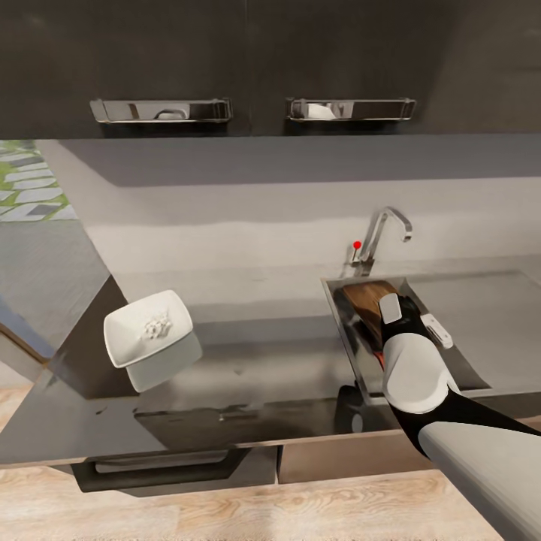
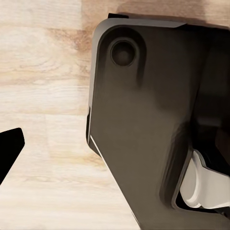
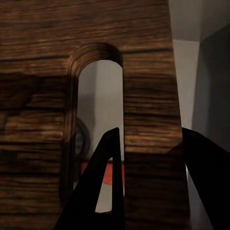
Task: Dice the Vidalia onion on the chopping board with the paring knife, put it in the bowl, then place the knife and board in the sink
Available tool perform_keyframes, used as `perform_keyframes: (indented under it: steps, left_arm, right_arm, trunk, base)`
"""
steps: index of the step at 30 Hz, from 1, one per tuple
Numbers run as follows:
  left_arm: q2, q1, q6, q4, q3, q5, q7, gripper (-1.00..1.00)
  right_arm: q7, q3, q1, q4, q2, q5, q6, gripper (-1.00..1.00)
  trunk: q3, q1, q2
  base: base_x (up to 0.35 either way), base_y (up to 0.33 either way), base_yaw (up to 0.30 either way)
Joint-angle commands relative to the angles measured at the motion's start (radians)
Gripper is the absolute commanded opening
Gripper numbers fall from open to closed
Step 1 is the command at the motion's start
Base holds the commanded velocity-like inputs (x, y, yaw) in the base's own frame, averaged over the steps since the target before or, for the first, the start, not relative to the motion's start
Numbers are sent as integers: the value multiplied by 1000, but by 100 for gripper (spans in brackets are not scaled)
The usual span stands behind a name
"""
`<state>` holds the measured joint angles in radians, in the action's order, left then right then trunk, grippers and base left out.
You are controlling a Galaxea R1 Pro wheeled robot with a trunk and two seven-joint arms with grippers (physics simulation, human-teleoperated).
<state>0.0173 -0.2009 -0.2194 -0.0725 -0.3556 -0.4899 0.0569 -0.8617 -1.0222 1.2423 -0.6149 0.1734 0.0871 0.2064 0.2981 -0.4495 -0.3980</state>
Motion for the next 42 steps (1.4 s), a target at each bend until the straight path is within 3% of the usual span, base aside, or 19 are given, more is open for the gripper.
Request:
perform_keyframes:
  steps: [1,42]
  left_arm:
    - [0,-2,-6,-4,-8,-10,6,100]
    - [0,-1,-6,-4,-8,-10,6,100]
  right_arm:
    - [1,-5,2,-2,1,10,8,-100]
    - [7,-7,-4,1,1,14,5,-100]
  trunk:
    - [3,-1,-2]
    - [67,-1,-2]
  base:
    - [0,0,0]
    - [13,-9,0]
